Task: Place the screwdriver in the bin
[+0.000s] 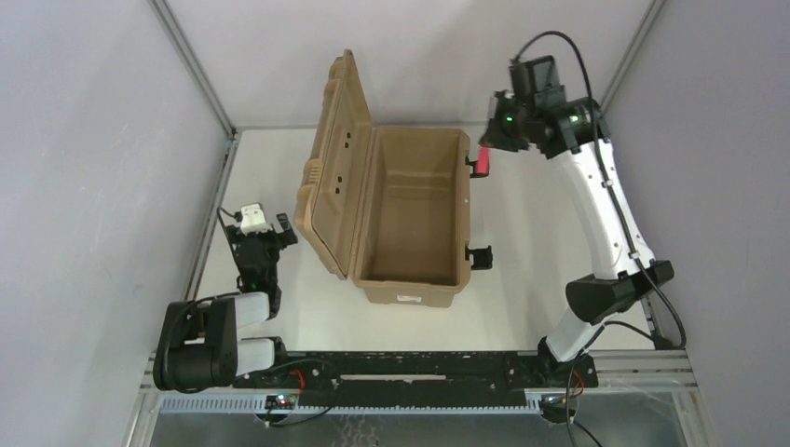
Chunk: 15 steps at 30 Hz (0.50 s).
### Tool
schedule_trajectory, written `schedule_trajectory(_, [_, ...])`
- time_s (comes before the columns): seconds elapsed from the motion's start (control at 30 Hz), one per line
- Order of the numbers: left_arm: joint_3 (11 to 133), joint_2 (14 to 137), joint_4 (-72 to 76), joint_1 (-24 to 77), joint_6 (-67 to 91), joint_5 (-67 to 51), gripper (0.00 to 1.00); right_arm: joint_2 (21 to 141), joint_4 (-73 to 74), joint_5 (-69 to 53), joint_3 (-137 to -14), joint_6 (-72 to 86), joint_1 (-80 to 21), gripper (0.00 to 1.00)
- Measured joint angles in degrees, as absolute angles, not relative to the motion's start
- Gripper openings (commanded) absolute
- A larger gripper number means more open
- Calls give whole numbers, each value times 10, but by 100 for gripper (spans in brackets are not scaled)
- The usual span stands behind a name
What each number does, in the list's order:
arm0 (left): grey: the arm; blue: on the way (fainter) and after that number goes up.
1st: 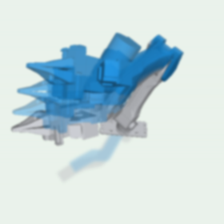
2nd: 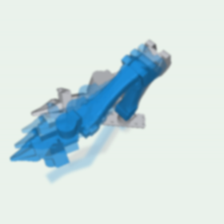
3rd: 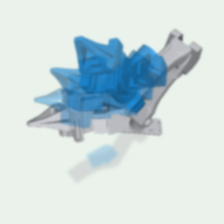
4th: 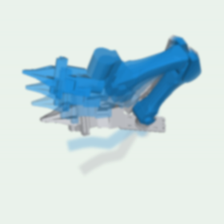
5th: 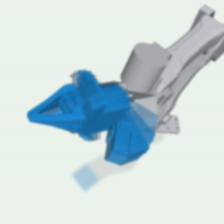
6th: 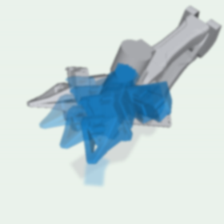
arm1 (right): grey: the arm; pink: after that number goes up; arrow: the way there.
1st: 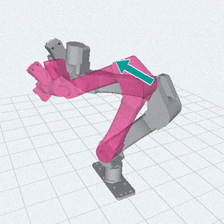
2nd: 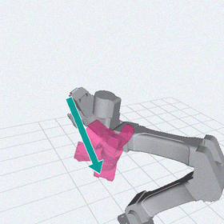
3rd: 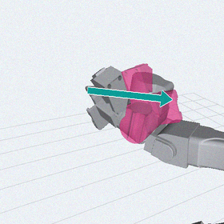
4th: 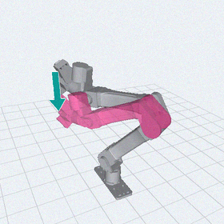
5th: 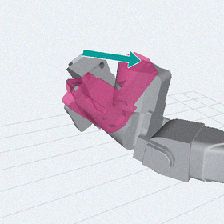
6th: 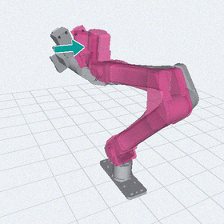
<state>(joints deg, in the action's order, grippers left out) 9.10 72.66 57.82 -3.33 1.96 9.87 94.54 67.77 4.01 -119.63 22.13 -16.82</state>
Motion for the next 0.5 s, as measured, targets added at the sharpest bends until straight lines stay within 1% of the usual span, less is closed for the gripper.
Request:
schedule_trajectory(0.1, [91, 727, 578, -33, 20, 99, 100, 975, 685, 40, -1261, 246, -252, 0])
schedule_trajectory(0.23, [91, 727, 578, -33, 20, 98, 100, 1034, 679, 40, -1275, 267, -333, 0])
schedule_trajectory(0.37, [91, 727, 578, -33, 20, 98, 100, 1116, 671, 38, -1267, 278, -375, 0])
schedule_trajectory(0.5, [91, 727, 578, -33, 20, 99, 100, 1182, 635, 36, -1209, 287, -391, 0])
